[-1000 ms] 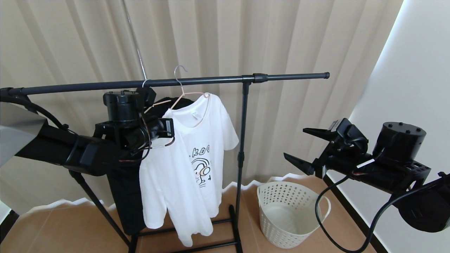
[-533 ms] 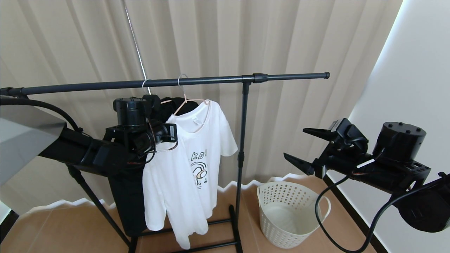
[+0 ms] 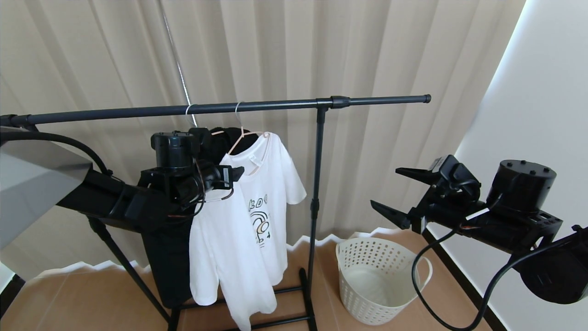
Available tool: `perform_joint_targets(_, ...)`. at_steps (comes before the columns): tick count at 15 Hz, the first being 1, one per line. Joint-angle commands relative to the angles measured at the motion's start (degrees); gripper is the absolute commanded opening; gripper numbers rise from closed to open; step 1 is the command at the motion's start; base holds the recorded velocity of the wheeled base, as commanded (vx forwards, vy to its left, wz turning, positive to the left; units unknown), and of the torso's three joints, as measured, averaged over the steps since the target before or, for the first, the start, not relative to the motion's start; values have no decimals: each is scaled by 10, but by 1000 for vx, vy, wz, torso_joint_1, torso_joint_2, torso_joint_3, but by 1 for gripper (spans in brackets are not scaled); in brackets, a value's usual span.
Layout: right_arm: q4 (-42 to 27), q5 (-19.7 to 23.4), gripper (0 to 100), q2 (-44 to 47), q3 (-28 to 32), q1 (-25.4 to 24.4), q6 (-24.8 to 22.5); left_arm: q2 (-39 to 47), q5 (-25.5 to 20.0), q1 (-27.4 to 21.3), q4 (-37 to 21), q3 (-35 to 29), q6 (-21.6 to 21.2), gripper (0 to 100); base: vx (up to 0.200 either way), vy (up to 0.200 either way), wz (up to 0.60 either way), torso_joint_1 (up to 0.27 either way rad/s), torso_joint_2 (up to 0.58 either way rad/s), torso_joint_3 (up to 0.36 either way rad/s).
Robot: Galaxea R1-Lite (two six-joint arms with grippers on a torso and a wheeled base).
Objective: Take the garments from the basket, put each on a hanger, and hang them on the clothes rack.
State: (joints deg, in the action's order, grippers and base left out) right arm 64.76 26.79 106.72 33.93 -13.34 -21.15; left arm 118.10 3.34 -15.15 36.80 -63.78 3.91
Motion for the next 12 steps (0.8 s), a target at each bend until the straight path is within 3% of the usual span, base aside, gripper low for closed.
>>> perform_joint_targets(1, 0, 0, 100, -2, 1, 0, 0, -23, 0, -1, -1, 10, 0, 100, 0, 0, 0, 0, 0, 0)
perform_joint_targets(3, -1, -9, 100, -5, 11, 0, 8, -83, -1, -12, -4, 32, -2, 100, 0, 0, 0, 0, 0, 0)
perform_joint_targets(7, -4, -55, 100, -33, 33, -23, 85, -202, 0, -28, -18, 101, -29, 100, 0, 0, 0, 0, 0, 0)
perform_joint_targets(9, -23, -62, 100, -41, 54, -25, 101, -240, 1, -29, -35, 125, -34, 100, 0, 0, 0, 0, 0, 0)
perform_joint_targets(12, -133, -94, 100, -121, 101, -33, 188, -363, 1, -30, -46, 240, -44, 100, 0, 0, 0, 0, 0, 0)
